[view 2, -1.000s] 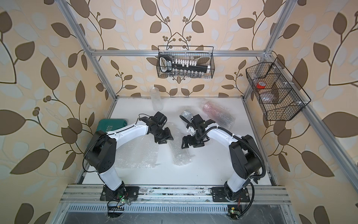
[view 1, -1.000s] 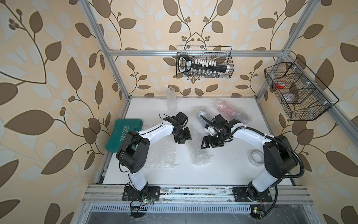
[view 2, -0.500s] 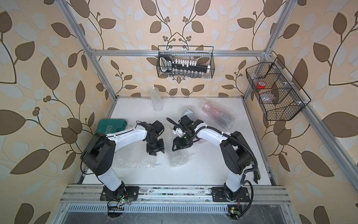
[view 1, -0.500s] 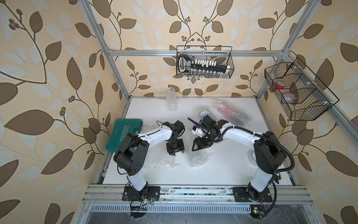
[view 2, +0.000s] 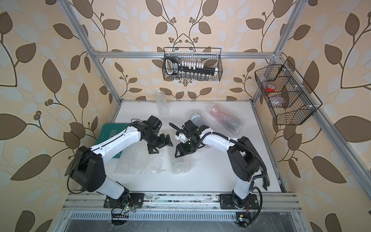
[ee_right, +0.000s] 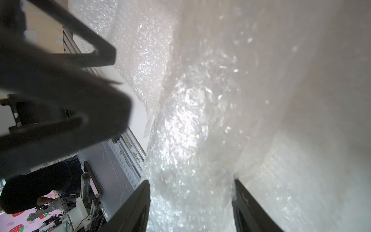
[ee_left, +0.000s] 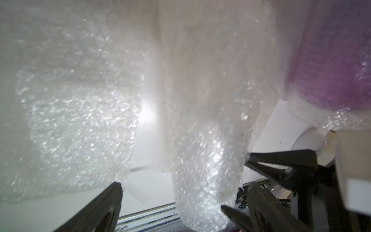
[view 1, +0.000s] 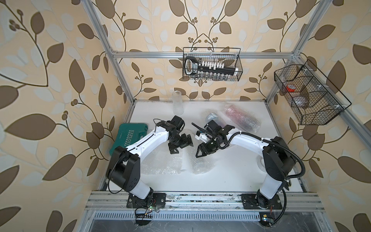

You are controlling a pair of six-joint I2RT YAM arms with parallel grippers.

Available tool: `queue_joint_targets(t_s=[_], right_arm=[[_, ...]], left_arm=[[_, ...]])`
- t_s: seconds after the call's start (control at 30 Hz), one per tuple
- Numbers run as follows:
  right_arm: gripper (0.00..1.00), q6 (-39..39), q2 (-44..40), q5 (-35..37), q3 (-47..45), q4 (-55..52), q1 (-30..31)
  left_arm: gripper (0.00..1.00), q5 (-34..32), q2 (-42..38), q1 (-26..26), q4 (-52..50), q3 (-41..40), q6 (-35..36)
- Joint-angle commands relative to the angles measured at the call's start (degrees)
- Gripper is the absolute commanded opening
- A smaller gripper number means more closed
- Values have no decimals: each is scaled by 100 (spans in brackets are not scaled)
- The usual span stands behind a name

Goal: Unwrap the vase from the bubble wrap
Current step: Unwrap the bubble wrap at the center of the board.

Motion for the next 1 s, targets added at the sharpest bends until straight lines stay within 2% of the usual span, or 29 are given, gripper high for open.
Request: queue_joint_targets(t_s=[0.0, 0.07, 0.2, 0.4, 0.6, 0.8, 0.9, 0.97], right_arm=[[64, -12, -161, -290, 8, 220, 38], [64, 28, -236, -274, -99, 260, 10], [63, 189, -392, -95, -317, 265, -227], [60, 371, -384, 306, -598, 10, -876], [59, 168, -19, 253, -331, -83, -838], [65, 16, 313, 101, 184, -180, -535], [65, 12, 394, 100, 165, -167, -412], [59, 74, 415, 158, 62, -110, -384]], left_arm=[[90, 177, 439, -45, 564, 277, -386], [81, 158, 736, -104, 623, 447, -424], [58, 70, 1130, -156, 400, 570, -347], [42, -86, 876, -155, 347, 92, -290], [38, -85, 806, -156, 444, -137, -267], [37, -85, 833, -156, 462, -96, -273], [36, -69, 838, -163, 475, -96, -281], [35, -69, 830, -162, 480, -111, -263]])
